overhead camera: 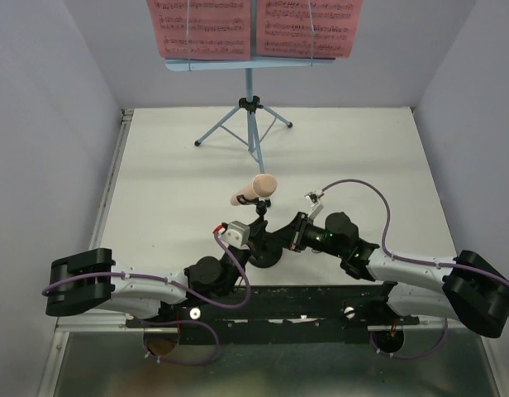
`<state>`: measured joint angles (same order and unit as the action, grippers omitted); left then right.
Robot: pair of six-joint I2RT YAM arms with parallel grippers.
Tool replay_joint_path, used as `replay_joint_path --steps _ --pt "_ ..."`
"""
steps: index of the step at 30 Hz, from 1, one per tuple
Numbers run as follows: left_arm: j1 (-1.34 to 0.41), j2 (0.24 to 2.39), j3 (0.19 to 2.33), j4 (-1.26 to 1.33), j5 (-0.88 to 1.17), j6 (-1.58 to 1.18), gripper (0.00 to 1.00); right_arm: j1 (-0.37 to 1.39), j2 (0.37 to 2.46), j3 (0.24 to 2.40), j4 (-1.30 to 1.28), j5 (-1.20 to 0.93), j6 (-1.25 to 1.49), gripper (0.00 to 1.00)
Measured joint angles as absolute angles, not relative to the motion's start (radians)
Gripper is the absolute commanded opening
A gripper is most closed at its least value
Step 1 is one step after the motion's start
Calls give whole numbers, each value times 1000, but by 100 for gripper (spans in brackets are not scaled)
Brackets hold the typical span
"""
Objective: Pack up the instrument practice props
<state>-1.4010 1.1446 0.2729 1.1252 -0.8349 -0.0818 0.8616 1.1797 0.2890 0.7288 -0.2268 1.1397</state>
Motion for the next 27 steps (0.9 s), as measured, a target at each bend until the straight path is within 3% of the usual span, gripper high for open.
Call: replay_joint_path --steps 8,15,16,18,19,20,23,27 --pt "-1395 1202 273 1089 -882 -79 0 933 1118 521 265 -78 694 0" --pt "-1396 1233 273 1084 -883 -92 0 1147 1112 585 164 299 369 1" --pt "-1396 1235 273 1082 -883 -94 0 1169 1117 589 163 341 339 4" --pt "-1396 1240 273 1078 -882 -99 0 1193 1121 593 162 388 308 40" --pt "-1396 1242 273 1073 -881 -102 0 1199 1120 593 161 400 302 53" --pt "-1396 1243 273 1067 -879 -105 0 1203 1118 593 162 408 296 59" --pt "-1398 1243 272 1059 -881 -112 2 1199 1100 596 121 449 299 69" --pt "-1403 1243 272 1046 -879 -125 18 1196 1057 597 68 467 333 71"
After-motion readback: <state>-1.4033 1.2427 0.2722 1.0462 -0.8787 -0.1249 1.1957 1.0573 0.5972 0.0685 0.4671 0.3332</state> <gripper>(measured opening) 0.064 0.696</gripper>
